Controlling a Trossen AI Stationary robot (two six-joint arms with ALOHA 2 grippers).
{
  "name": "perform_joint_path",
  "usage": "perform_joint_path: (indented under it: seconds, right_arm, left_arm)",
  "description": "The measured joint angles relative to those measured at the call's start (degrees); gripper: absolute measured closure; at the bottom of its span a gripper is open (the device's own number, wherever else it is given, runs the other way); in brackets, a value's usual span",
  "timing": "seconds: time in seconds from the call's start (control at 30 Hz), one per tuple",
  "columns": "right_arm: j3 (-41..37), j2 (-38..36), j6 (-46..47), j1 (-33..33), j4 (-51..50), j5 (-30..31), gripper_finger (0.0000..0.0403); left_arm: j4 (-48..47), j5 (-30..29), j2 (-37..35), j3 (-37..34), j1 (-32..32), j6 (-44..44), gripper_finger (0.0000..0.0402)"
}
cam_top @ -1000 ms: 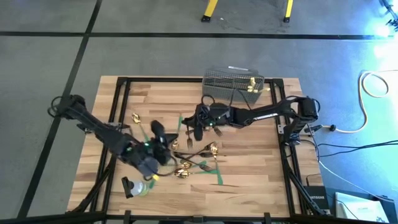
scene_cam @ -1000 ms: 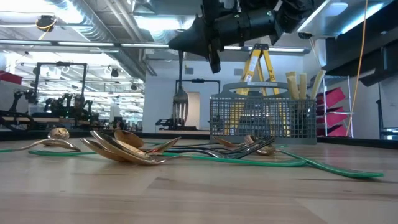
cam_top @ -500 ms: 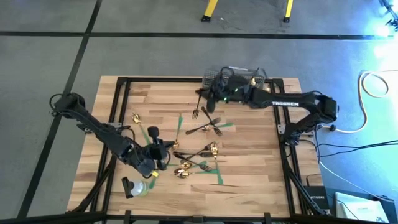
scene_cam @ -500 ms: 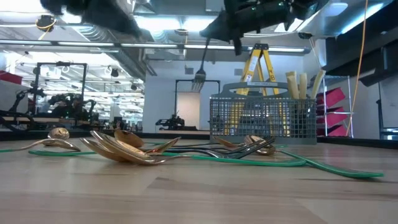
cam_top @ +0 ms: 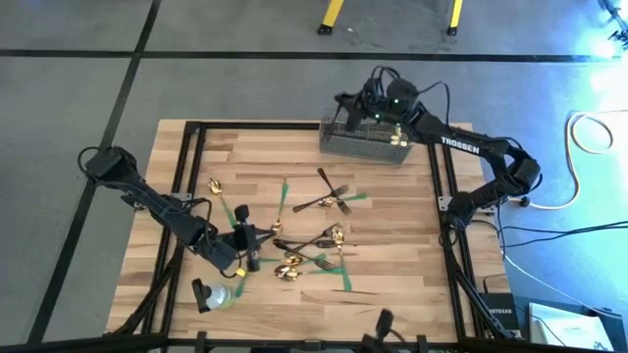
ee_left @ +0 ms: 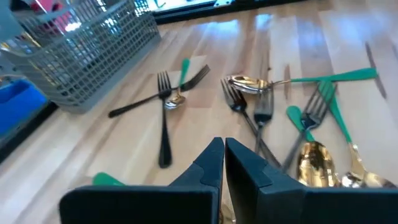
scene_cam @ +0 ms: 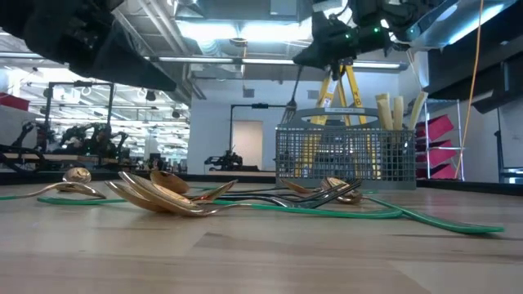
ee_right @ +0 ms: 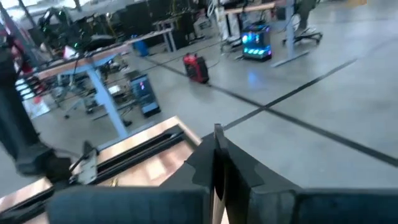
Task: Sort silverware
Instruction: Put the black fork into the gray organizer
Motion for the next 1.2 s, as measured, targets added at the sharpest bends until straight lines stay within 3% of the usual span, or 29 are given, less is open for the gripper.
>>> perform_joint_path:
  seconds: [0.2, 0.47, 0.83, 1.2]
  right_arm:
    - [0.0, 0.0, -0.2, -3.3, 2.4, -0.9, 0.0403]
    - [0.4, 2.0, -7.4, -3.9, 4.8, -0.9, 0.0403]
    - [12.1, 13.7, -16.1, -1.5, -9.0, 2.3, 0.0403]
    - [13.2, 17.1, -16.7, -1.3, -14.7, 2.2, 0.0403]
  left_arm:
    - [-0.2, 0.3, 0.0, -0.5, -0.2, -0.6, 0.0401]
    - [-0.2, 0.3, 0.0, -0.5, -0.2, -0.3, 0.0401]
    - [-0.4, 0.8, 0.0, -0.5, -0.2, -0.3, 0.0401]
    - [-1.3, 1.9, 0.0, -0.5, -0.2, -0.4, 0.0402]
